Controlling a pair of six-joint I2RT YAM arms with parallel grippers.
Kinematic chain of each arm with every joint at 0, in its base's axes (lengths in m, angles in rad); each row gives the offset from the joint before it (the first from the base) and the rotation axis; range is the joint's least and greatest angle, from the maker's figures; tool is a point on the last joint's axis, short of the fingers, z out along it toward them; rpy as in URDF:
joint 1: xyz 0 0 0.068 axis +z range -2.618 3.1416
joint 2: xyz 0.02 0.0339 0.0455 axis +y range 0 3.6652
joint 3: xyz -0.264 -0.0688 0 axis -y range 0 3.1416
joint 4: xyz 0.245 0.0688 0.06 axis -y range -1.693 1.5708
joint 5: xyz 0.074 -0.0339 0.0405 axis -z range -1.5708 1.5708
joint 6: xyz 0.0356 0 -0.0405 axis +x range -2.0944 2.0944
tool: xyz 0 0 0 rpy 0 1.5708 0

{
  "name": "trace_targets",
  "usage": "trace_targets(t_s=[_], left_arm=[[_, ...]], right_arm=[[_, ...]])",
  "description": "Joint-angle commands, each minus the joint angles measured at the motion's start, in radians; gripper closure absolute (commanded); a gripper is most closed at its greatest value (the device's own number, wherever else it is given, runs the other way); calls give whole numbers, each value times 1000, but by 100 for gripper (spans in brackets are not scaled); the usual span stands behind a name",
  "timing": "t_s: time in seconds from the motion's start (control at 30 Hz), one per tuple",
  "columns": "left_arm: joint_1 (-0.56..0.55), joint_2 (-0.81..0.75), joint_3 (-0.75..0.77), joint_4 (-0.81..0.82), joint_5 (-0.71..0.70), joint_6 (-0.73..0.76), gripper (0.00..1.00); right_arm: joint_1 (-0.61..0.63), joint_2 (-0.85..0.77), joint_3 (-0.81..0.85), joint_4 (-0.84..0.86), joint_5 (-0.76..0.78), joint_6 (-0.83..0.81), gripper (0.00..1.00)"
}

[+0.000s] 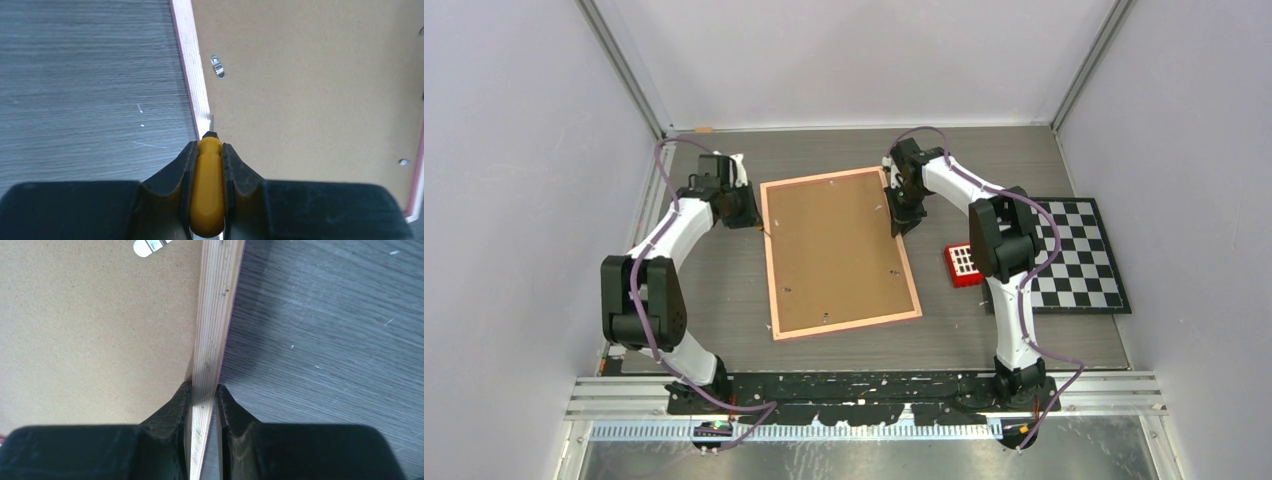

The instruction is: Take the photo out of the frame

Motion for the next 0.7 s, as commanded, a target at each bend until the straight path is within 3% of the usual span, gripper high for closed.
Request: trace_targets(t_s=[0.0, 0.67], left_arm=[[41, -12, -23, 88, -31, -124, 100], [61, 56, -96, 248, 35, -202, 100]], right_arm=[[26, 6, -41, 2, -7, -17, 100], [26, 9, -33, -16, 6, -24, 100]])
